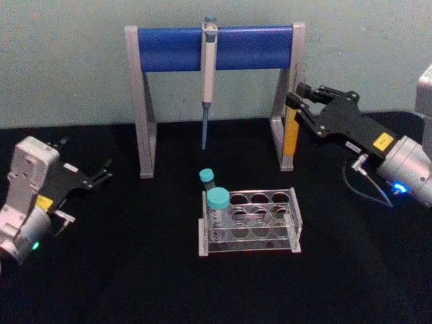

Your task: Pick up the test tube from the test tube rack, shake it, then place it back into the test tube rack.

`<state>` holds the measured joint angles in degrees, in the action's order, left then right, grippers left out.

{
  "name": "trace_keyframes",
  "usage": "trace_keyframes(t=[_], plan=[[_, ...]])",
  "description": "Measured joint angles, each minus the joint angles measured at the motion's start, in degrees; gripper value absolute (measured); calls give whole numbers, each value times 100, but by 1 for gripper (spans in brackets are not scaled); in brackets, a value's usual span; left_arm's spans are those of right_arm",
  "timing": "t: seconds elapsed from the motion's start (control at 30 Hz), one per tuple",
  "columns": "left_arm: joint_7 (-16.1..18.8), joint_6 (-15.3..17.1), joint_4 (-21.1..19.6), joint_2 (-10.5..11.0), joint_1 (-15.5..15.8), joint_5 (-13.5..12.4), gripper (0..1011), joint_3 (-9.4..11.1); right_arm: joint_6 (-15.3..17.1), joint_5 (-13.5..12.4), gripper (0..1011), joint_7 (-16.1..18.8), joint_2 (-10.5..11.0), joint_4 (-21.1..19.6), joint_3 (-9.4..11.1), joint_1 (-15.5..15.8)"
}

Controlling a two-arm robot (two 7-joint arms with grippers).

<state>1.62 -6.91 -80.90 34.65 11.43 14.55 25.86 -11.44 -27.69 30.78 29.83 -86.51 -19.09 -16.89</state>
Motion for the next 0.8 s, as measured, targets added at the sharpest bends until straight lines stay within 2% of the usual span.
trace_keyframes(t=[0.07,0.2,0.3,0.37,0.43,0.53,0.63,0.8], plan=[[0,0,1,0,0,0,1001,0,67,-104,228,7,-85,0,23,-1],[0,0,0,0,0,0,1001,0,346,-566,228,198,-243,-22,76,11],[0,0,0,0,0,0,1001,0,505,-859,228,402,-251,-43,81,17],[0,0,0,0,0,0,1001,0,666,-1143,228,637,-204,-56,72,14],[0,0,1,0,0,0,1001,0,837,-1391,228,913,-100,-64,45,-11],[0,0,0,0,0,0,1001,0,1041,-1619,228,1276,103,-65,-10,-68],[0,0,0,0,0,0,1002,0,1152,-1706,228,1590,343,-65,-67,-118],[0,0,0,0,0,0,1002,0,1175,-1675,228,1844,678,-68,-139,-159]])
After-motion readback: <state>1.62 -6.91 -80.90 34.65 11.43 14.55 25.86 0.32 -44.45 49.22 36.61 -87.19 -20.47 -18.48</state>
